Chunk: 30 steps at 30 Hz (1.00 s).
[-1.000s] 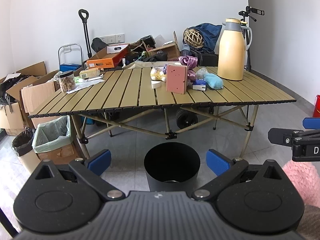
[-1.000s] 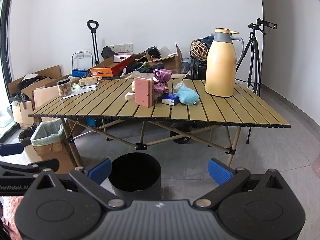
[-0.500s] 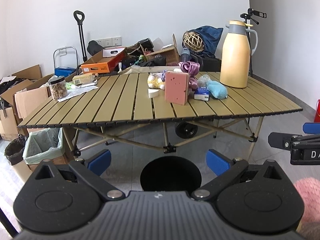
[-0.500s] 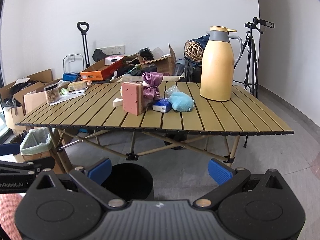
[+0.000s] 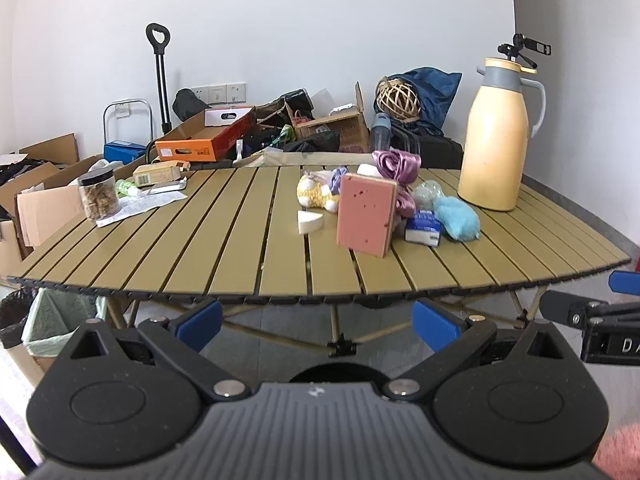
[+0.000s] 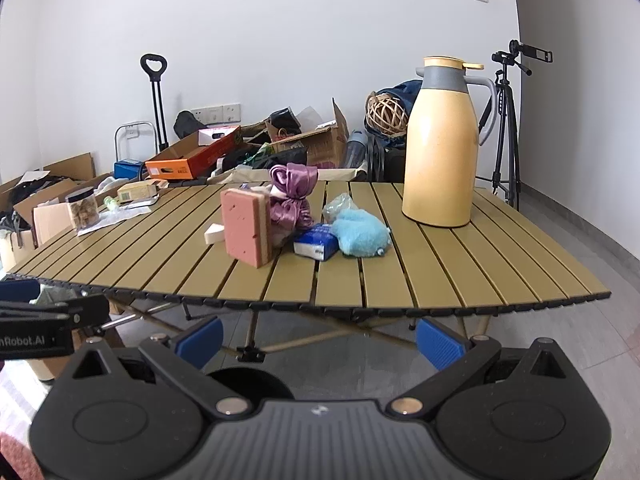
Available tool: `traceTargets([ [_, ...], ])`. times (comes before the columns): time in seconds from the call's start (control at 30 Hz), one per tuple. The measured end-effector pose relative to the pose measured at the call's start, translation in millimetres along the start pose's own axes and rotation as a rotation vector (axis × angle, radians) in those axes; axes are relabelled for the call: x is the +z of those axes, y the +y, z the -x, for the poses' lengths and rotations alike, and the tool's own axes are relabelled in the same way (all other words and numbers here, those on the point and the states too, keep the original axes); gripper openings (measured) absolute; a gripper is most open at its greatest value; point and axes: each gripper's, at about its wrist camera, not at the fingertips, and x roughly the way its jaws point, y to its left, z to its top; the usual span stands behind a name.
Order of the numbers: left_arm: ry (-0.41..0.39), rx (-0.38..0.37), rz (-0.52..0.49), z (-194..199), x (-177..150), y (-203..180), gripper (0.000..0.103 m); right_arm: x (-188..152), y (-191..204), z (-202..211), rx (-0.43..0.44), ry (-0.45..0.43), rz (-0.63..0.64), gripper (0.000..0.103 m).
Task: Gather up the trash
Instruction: 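Move both tools forward over the table toward the pink sponge and blue plush, then grasp the pink sponge with the left tool while the right tool grasps the blue plush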
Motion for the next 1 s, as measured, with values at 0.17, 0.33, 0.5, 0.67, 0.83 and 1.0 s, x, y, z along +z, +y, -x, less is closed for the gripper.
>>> traceTargets([
  [0.17,-0.006,0.004,-0.007,-33,12,-5,0.103,13,-3,-31,-0.013,-0.024,-0.001,0.103],
  [0.33,-0.011,0.003,-0.007,-63,25,-11,0.103,26,-12,-59,-0.016,-0.039,-0.026,0.103],
  [0.5,-0.005,0.002,0.018,-96,39,-19,0.103,43,-24,-86,-0.027,-0.060,-0.082,0.103],
  [0.67,-0.010,0.001,0.021,-129,50,-28,0.103,61,-38,-112,-0.039,-0.070,-0.109,0.103],
  [0.83,-0.011,-0.021,0.033,-158,58,-34,0.103,73,-46,-133,-0.046,-0.078,-0.104,0.103],
  [1.0,-0.028,-0.047,0.055,-181,63,-39,0.103,76,-50,-153,-0.062,-0.060,-0.065,0.103],
])
